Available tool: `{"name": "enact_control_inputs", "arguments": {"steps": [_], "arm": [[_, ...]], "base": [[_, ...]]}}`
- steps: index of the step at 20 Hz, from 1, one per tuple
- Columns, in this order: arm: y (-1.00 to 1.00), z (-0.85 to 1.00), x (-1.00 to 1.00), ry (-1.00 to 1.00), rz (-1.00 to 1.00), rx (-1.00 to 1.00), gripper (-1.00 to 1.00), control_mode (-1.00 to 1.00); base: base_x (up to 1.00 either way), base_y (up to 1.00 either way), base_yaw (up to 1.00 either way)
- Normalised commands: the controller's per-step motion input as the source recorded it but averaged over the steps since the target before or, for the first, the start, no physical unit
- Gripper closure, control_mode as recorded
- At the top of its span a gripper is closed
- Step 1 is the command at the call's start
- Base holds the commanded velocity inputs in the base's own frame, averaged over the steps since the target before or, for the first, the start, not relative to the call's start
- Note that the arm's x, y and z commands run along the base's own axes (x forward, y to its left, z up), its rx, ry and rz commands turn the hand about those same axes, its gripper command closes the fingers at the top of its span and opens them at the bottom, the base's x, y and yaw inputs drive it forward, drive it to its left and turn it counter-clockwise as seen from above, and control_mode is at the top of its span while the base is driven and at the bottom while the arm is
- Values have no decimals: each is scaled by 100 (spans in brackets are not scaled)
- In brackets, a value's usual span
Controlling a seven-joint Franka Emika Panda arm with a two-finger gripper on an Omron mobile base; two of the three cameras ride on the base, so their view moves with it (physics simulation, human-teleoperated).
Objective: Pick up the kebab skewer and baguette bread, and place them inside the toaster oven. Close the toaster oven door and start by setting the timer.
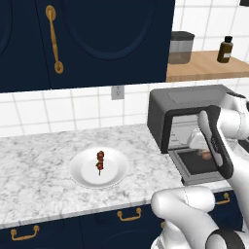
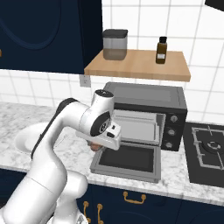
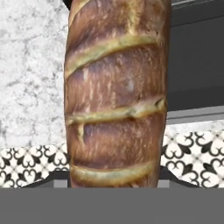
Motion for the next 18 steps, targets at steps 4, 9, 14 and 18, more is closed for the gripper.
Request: {"name": "enact_control_inputs", "arguments": {"steps": [4,9,14,18], "arm": [[-15,1,49,-9,15,0,100,-100],[-18,0,71,2,17,0,100,-100],[-6,-9,63,1,16,0,100,-100],[1,-38,44,-1,14,0,100,-100]], "base": [[0,0,0],[0,0,0],[0,0,0],[0,0,0]]}}
